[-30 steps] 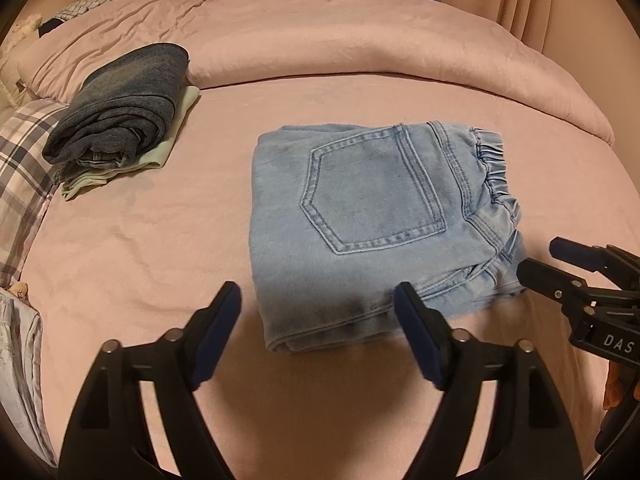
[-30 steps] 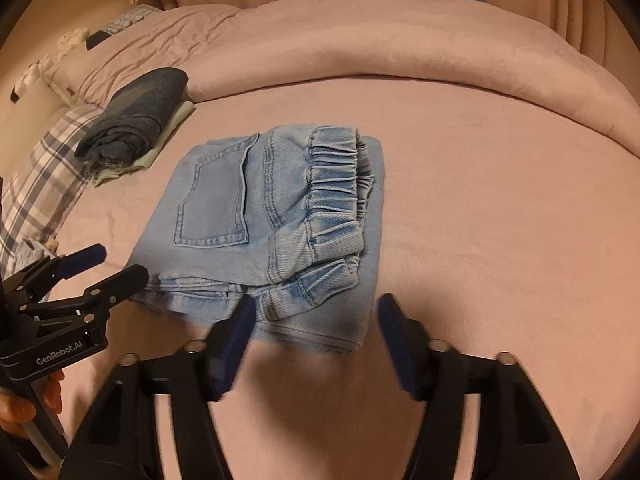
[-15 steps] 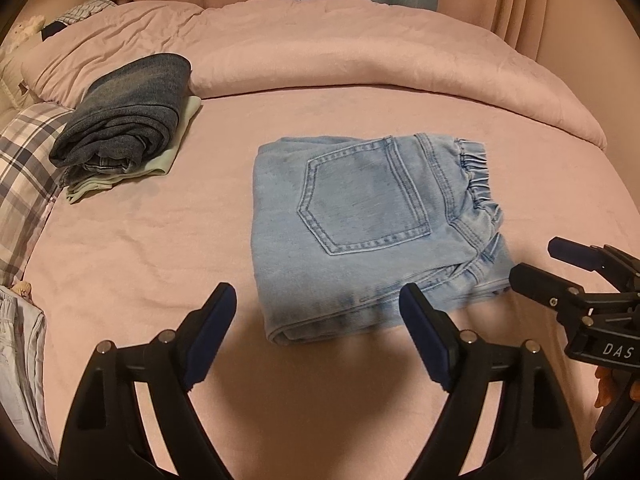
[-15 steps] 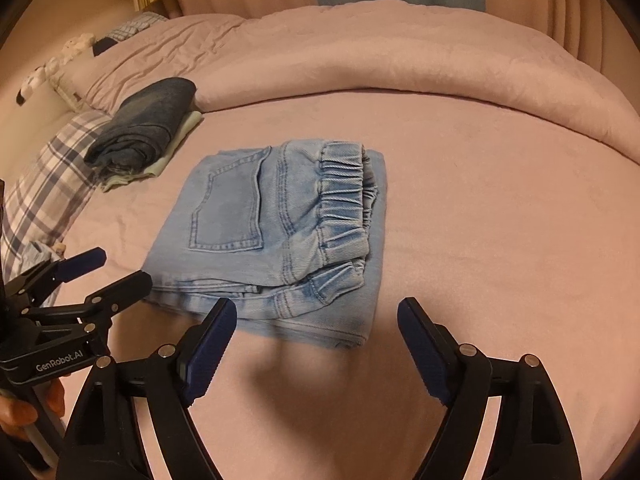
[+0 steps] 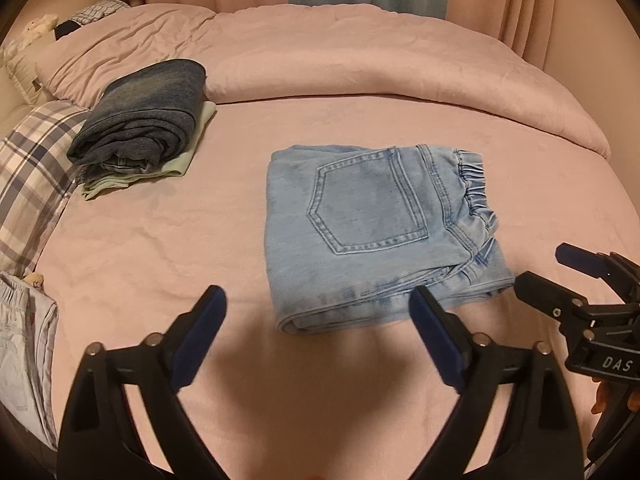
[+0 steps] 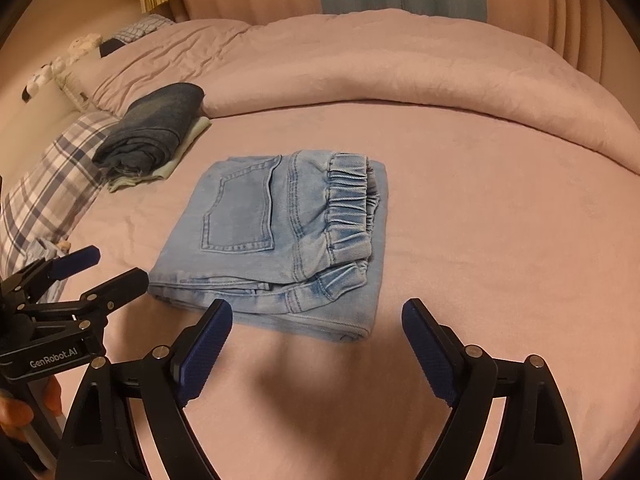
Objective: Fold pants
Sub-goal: 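Open both grippers and lift them away from the folded jeans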
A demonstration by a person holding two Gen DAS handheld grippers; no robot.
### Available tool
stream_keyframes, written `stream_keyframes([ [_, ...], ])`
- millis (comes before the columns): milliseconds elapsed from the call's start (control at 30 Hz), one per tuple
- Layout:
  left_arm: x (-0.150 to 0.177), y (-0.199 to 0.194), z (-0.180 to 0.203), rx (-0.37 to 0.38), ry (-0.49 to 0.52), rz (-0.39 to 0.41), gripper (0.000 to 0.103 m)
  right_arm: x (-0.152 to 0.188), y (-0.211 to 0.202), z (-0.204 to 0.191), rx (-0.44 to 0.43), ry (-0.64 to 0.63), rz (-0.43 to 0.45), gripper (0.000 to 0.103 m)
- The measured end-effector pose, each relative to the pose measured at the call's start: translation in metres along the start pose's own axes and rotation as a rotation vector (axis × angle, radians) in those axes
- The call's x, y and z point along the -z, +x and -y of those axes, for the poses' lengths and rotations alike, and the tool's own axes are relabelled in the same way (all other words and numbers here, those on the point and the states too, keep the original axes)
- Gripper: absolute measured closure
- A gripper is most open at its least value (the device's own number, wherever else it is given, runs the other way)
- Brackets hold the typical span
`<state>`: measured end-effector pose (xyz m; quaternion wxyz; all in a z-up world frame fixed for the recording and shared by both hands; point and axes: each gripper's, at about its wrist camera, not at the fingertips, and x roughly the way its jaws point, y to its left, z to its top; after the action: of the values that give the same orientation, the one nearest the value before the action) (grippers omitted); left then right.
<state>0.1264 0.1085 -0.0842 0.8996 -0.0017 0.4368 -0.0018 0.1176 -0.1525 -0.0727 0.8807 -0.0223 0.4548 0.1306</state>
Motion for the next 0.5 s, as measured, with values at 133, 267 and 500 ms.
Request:
stream_keyframes([
  [133,0.0,-0.001,-0.001,-0.002,-0.02,-0.019,0.006,0.003,-0.004,-0.001,0.009,-0.004,0.001,0.016],
  [267,0.002,-0.004,-0.005,-0.028,-0.05,-0.03,0.005,0.004,-0.008,-0.001,0.015,-0.006,0.002,0.016],
  [500,0.004,-0.013,-0.006,-0.045,-0.063,-0.054,0.001,0.008,-0.015,0.0,0.019,-0.004,0.009,0.015],
])
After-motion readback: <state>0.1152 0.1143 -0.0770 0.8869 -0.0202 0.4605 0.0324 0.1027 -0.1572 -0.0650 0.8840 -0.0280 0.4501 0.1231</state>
